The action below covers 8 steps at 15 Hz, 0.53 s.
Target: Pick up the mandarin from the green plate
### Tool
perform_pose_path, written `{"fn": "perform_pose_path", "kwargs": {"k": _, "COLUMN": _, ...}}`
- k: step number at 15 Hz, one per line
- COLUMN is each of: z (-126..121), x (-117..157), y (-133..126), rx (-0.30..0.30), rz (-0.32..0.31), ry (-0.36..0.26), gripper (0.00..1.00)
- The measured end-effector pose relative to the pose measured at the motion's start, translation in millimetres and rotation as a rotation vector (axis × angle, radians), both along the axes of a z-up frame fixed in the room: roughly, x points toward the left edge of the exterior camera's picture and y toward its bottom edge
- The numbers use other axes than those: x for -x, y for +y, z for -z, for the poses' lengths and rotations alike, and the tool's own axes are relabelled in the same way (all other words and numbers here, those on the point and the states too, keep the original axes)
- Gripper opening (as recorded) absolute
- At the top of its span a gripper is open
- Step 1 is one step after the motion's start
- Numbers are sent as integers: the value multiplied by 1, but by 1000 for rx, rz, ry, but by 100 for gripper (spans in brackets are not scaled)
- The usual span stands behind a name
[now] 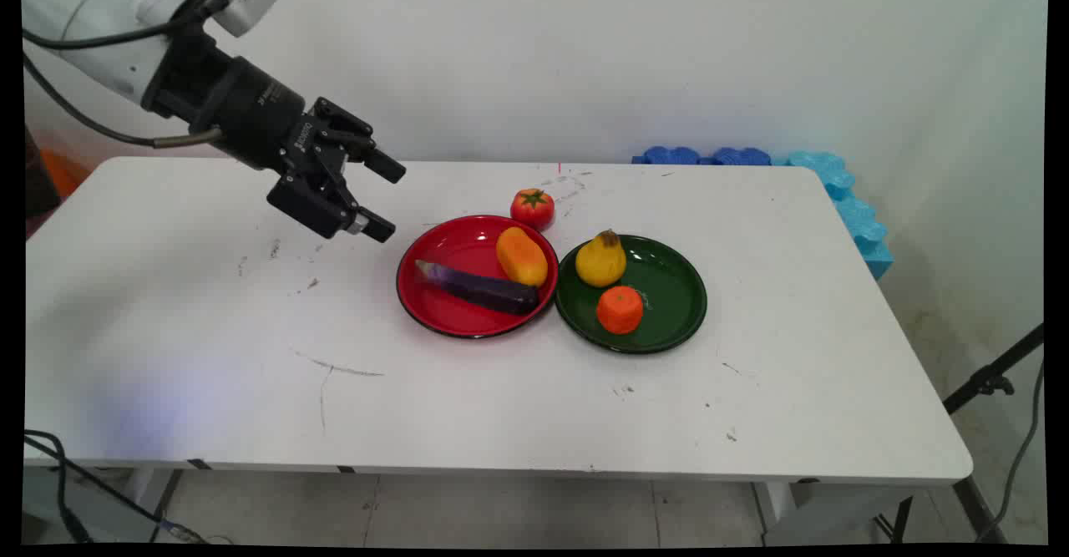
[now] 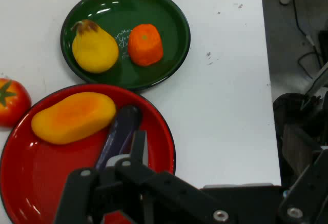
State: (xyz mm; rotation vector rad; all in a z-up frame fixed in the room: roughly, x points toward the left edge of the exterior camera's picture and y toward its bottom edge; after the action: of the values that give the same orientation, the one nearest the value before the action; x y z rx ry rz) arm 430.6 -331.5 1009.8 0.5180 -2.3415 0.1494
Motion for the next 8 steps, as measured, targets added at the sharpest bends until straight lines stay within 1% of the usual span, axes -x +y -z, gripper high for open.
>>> {"fn": "perform_pose_path", "kwargs": {"k": 8, "z": -1, "x": 3, "y": -4, "rx": -11, "rz": -7, "ry": -18, "gripper": 100}}
